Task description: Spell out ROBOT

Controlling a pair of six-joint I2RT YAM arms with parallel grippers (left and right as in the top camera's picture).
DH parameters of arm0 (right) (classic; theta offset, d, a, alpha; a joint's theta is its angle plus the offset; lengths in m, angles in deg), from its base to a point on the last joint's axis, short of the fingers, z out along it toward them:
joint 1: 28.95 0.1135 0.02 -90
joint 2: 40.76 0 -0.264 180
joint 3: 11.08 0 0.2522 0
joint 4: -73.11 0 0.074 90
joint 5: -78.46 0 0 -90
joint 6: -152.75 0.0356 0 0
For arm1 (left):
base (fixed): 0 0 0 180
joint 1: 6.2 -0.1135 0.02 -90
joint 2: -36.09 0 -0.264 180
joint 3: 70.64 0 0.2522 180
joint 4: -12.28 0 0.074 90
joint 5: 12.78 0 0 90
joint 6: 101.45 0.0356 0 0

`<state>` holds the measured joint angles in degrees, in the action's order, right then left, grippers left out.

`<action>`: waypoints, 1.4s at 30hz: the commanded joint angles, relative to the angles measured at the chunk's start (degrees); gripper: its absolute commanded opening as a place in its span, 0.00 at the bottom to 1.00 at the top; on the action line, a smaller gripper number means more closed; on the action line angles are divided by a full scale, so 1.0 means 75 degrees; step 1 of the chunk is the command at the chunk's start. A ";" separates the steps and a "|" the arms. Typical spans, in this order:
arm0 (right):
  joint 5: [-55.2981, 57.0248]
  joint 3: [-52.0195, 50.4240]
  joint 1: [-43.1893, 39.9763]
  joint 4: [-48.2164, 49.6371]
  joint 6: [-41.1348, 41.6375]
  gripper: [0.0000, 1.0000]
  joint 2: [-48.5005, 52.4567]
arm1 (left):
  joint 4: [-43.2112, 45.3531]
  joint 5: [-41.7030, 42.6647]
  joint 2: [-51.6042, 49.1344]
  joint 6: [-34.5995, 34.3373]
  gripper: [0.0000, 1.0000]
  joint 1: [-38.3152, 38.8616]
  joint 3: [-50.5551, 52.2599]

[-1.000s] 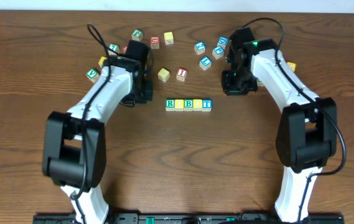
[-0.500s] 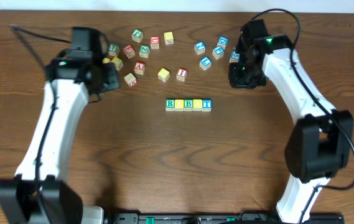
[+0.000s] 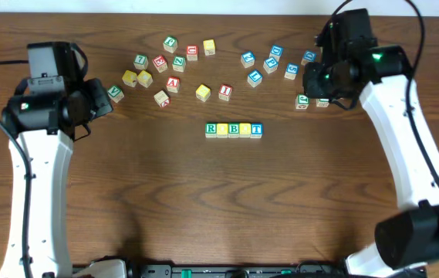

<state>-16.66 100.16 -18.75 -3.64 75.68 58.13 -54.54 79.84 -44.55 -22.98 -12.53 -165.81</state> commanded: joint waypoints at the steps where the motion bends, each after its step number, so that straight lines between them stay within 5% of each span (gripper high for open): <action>1: 0.0242 0.0149 -0.0055 -0.0012 -0.0050 0.20 -0.0475 | -0.0070 -0.0073 0.0303 0.0134 0.19 -0.0032 -0.0201; 4: 0.0245 0.0149 -0.0055 -0.0017 -0.0050 0.24 -0.0632 | -0.0064 -0.0070 0.0437 0.0131 0.19 -0.0035 -0.0201; 8: 0.0242 0.0146 -0.0055 -0.0006 -0.0047 0.49 -0.0656 | -0.0067 -0.0070 0.0472 0.0131 0.19 -0.0032 -0.0195; 10: 0.0245 0.0146 -0.0055 0.0000 -0.0050 0.63 -0.0656 | -0.0093 -0.0070 0.0469 0.0134 0.55 -0.0032 -0.0172; 11: 0.0245 0.0146 -0.0055 0.0026 -0.0050 0.72 -0.0656 | -0.0122 -0.0070 0.0469 0.0134 0.87 -0.0032 -0.0169; 12: 0.0245 0.0146 -0.0055 0.0058 -0.0047 0.81 -0.0656 | -0.0119 -0.0070 0.0466 0.0134 0.95 -0.0032 -0.0166; 15: 0.0245 0.0146 -0.0055 0.0108 -0.0047 0.99 -0.0656 | -0.0119 -0.0070 0.0466 0.0134 0.95 -0.0032 -0.0163; 42: 0.0466 0.0146 -0.0050 -0.0653 -0.0047 0.99 -0.0656 | -0.0119 -0.0073 0.0466 0.0134 0.96 -0.0032 -0.0163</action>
<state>-14.65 100.18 -18.77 -7.31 75.49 53.89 -55.26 79.86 -41.52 -22.74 -12.53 -165.81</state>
